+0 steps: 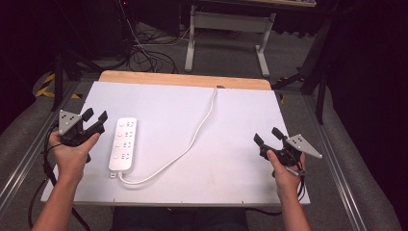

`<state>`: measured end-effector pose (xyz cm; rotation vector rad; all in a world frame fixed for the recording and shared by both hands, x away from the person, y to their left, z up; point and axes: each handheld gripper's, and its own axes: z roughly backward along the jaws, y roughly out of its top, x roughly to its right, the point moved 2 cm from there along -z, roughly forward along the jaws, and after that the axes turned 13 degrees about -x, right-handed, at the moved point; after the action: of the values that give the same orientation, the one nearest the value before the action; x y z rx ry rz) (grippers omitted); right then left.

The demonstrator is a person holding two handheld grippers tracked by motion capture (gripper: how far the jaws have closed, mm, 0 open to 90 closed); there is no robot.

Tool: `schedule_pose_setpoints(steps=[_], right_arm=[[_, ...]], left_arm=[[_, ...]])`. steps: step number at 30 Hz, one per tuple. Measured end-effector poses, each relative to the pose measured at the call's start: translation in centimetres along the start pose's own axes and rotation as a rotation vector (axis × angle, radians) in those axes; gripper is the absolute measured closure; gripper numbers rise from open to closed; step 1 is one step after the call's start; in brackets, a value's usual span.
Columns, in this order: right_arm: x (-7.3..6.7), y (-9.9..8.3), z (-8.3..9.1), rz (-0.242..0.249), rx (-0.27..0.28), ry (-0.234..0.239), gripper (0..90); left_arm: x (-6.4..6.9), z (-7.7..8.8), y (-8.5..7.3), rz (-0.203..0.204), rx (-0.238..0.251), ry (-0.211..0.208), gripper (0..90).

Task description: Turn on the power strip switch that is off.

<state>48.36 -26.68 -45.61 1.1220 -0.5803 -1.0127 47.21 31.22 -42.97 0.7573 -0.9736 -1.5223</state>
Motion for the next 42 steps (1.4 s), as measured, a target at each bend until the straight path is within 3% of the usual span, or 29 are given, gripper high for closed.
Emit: schedule_pose_setpoints(steps=[7, 11, 15, 25, 30, 36, 42], right_arm=[[0.0, 0.1, 0.0, 0.001, 0.002, 0.003, 19.2], [0.0, 0.1, 0.0, 0.003, 0.001, 0.003, 19.2], [0.0, 0.0, -0.1, 0.004, -0.001, 0.005, 19.2], [0.0, 0.0, -0.1, 0.006, -0.006, 0.009, 19.0], [-0.1, 0.0, -0.1, 0.006, -0.005, 0.01, 19.0], [-0.1, 0.0, -0.1, 0.004, -0.003, 0.014, 18.3], [-0.2, 0.1, -0.2, 0.008, 0.004, 0.033, 10.7]], left_arm=[[0.6, 0.4, -0.5, -0.004, 0.012, -0.03, 41.6], [0.9, 0.5, -0.6, 0.014, 0.021, -0.031, 36.1], [1.1, 0.5, -0.7, 0.005, 0.022, -0.028, 32.0], [0.4, 1.6, -1.1, 0.039, 0.054, -0.031, 22.8], [0.5, 2.2, -1.2, 0.054, 0.073, -0.021, 17.1], [0.6, 2.5, -1.4, 0.041, 0.088, -0.001, 8.4], [0.6, 2.7, -1.4, 0.034, 0.091, 0.015, 6.1]])
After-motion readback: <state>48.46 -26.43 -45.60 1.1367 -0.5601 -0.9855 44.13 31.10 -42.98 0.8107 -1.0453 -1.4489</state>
